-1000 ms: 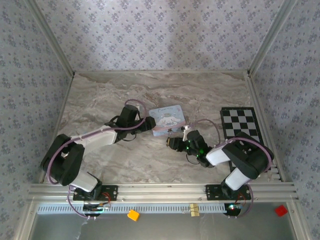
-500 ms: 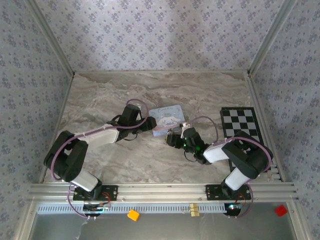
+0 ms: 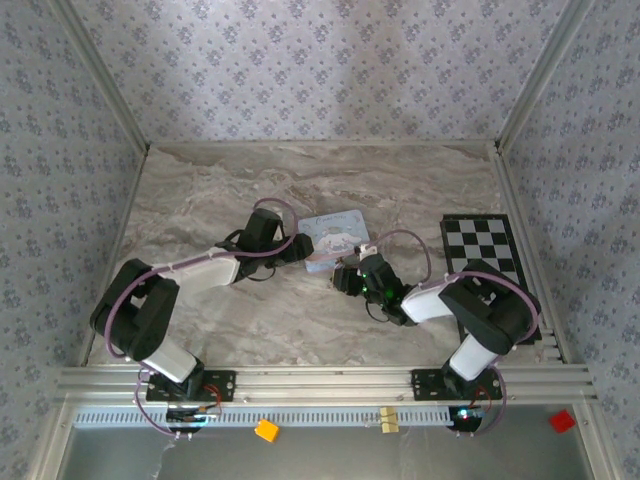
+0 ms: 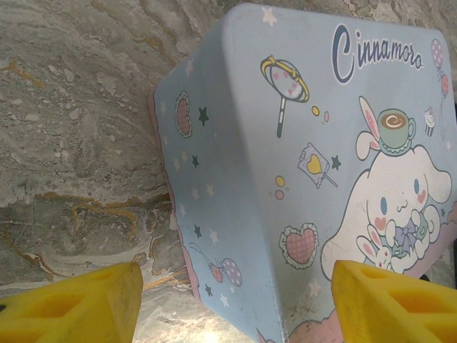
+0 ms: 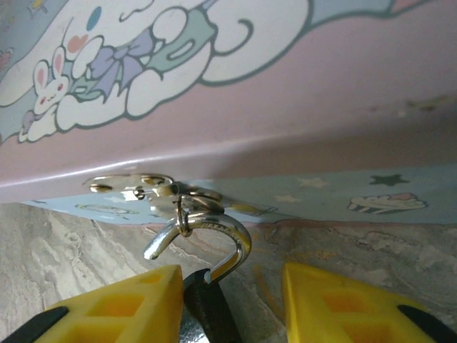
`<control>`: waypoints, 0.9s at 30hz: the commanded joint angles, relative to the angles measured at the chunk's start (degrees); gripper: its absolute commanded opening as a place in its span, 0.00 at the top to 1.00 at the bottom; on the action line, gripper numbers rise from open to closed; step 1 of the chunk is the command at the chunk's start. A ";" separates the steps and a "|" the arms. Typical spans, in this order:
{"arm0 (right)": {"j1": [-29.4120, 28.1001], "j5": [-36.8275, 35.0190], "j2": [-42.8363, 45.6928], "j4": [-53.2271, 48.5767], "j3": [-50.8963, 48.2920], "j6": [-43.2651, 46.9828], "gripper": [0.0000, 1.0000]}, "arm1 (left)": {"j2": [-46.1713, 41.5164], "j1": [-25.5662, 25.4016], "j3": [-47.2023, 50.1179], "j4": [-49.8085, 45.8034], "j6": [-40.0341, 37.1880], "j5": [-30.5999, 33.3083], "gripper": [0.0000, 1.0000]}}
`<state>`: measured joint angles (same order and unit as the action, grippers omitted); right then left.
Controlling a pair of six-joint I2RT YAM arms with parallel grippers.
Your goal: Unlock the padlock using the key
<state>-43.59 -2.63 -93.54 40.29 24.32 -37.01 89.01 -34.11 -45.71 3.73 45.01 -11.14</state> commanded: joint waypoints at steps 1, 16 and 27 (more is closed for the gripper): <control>-0.37 3.11 -3.72 -2.92 0.90 -0.94 0.63 | 0.55 0.48 -1.66 1.37 -0.54 -0.79 0.30; 1.53 4.86 1.95 -3.49 -0.41 -3.13 0.85 | 0.72 0.52 -1.37 -0.13 -0.20 1.76 0.30; 4.82 8.48 4.40 2.98 -3.67 -8.95 0.88 | 2.56 0.21 -1.40 -1.31 0.88 3.60 0.32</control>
<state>-39.57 4.43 -89.45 41.36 21.34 -43.20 90.13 -34.13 -46.15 3.75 45.52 -9.43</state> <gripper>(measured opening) 0.125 0.686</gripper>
